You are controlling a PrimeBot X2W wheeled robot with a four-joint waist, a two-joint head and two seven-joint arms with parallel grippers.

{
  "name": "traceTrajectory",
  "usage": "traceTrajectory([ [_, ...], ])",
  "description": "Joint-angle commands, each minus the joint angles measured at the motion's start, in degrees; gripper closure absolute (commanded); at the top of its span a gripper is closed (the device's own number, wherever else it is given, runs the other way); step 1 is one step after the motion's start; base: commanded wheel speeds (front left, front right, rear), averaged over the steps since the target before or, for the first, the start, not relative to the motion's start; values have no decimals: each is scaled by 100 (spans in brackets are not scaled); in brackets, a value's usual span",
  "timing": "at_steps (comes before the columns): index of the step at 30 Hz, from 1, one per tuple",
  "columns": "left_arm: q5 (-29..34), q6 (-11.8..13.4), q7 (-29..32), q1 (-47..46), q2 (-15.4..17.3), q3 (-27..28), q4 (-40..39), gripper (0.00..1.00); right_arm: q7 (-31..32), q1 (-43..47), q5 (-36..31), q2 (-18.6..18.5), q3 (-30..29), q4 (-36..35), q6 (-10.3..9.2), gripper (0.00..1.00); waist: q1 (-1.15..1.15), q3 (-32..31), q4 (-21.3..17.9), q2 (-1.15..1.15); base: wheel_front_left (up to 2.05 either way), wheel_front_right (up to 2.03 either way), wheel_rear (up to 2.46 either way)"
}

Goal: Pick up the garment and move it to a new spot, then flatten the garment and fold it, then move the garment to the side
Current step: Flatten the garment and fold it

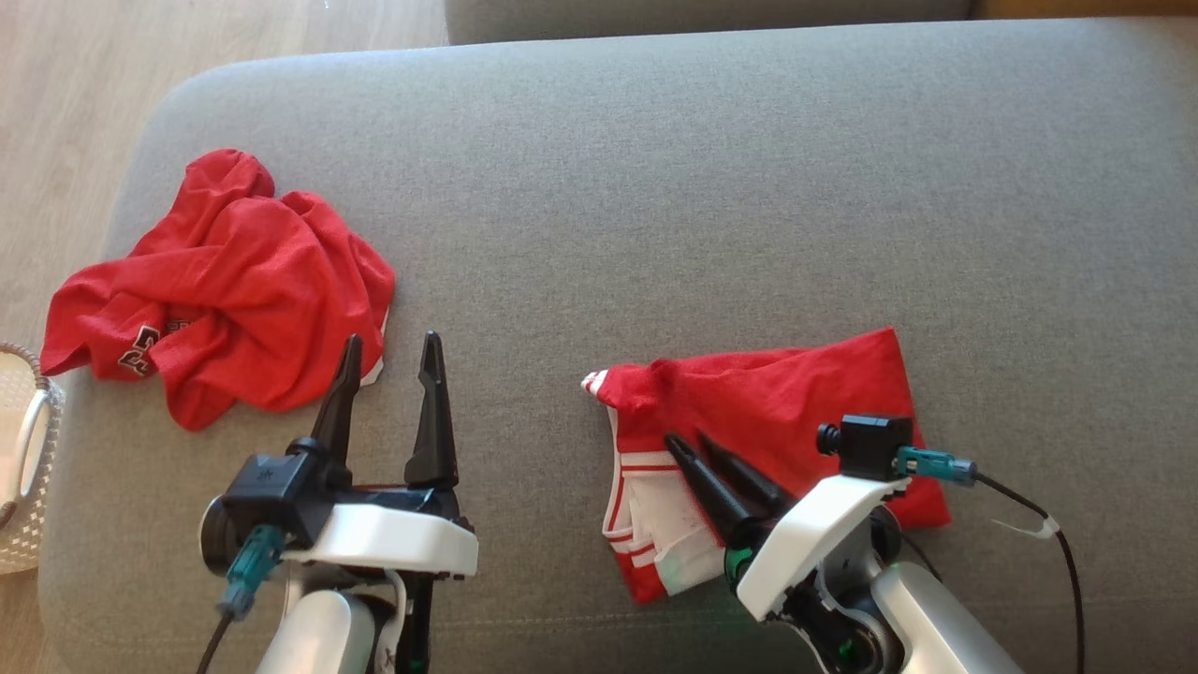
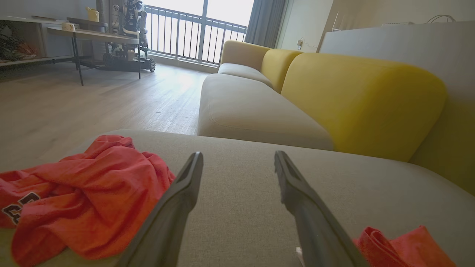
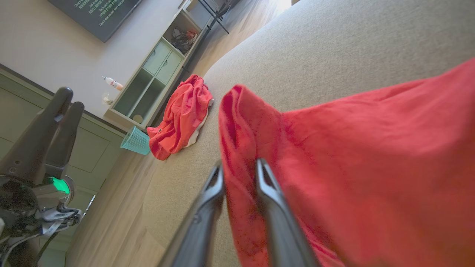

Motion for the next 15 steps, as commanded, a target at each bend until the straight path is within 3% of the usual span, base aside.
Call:
traceTrajectory([
  [1, 8, -5, -45, -177, 7, 167, -133, 0, -132, -231, -63, 30, 126, -134, 0, 0, 0, 10, -13, 0, 0, 0, 0],
  [8, 0, -20, -45, -186, 7, 236, -71, 0, -267, -420, -112, 30, -147, -153, 0, 0, 0, 3, -127, 0, 0, 0, 0],
  [15, 12, -13, -45, -184, 7, 255, -75, 0, -255, -547, -1129, 30, -1043, -600, 0, 0, 0, -99, -294, 0, 0, 0, 0],
])
